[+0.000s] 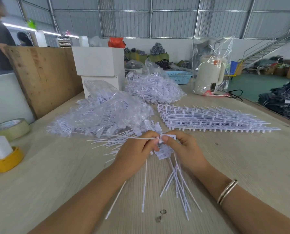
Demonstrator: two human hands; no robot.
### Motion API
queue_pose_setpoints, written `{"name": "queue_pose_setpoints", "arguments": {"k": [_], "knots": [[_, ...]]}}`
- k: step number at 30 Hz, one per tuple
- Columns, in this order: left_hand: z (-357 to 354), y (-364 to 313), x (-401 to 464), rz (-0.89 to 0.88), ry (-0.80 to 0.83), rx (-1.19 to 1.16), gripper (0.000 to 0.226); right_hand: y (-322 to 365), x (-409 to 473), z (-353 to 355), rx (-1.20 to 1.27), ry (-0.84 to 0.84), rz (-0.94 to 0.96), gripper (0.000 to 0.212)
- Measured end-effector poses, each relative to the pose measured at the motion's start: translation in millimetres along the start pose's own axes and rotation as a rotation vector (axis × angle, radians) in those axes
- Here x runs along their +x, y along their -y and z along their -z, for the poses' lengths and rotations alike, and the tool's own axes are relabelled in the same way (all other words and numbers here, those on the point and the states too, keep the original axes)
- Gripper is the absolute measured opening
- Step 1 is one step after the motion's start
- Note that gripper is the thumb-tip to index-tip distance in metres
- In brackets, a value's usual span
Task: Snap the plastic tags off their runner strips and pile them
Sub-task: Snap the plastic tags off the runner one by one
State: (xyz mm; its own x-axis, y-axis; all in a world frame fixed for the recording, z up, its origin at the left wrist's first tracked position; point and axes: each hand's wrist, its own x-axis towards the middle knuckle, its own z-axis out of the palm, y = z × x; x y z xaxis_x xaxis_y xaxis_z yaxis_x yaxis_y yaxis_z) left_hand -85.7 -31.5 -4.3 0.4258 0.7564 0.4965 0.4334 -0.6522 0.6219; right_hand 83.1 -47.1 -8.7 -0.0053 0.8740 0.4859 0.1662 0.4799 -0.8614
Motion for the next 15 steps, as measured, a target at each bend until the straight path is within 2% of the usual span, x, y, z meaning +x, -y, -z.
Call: {"name": "queue_pose_setpoints", "arguments": {"k": [4, 5, 8, 10, 13, 15], "knots": [[2.3, -0.6, -0.3, 0.047, -0.055, -0.106, 0.014, 1.1, 2.6, 9.8, 0.275, -0.068, -0.156, 0.009], [2.9, 0.4, -0.6, 0.053, -0.046, -0.067, 0.012, 0.4, 3.2, 12.5, 0.208, -0.078, -0.167, 0.009], [2.6, 1.5, -1.4, -0.001, -0.031, 0.136, 0.015, -8.0, 5.2, 14.0, -0.354, -0.057, -0.1, 0.008], [1.9, 0.4, -1.5, -0.02, -0.044, 0.196, 0.018, -12.1, 5.3, 8.8, -0.604, -0.032, -0.087, 0.004], [1.3, 0.8, -1.8, -0.018, -0.055, 0.214, 0.019, -14.6, 5.3, 3.9, -0.84, 0.054, -0.147, 0.023], [1.6, 2.2, -2.1, -0.004, -0.064, 0.222, 0.02, -15.4, 5.2, 3.7, -0.871, 0.069, -0.145, 0.031]]}}
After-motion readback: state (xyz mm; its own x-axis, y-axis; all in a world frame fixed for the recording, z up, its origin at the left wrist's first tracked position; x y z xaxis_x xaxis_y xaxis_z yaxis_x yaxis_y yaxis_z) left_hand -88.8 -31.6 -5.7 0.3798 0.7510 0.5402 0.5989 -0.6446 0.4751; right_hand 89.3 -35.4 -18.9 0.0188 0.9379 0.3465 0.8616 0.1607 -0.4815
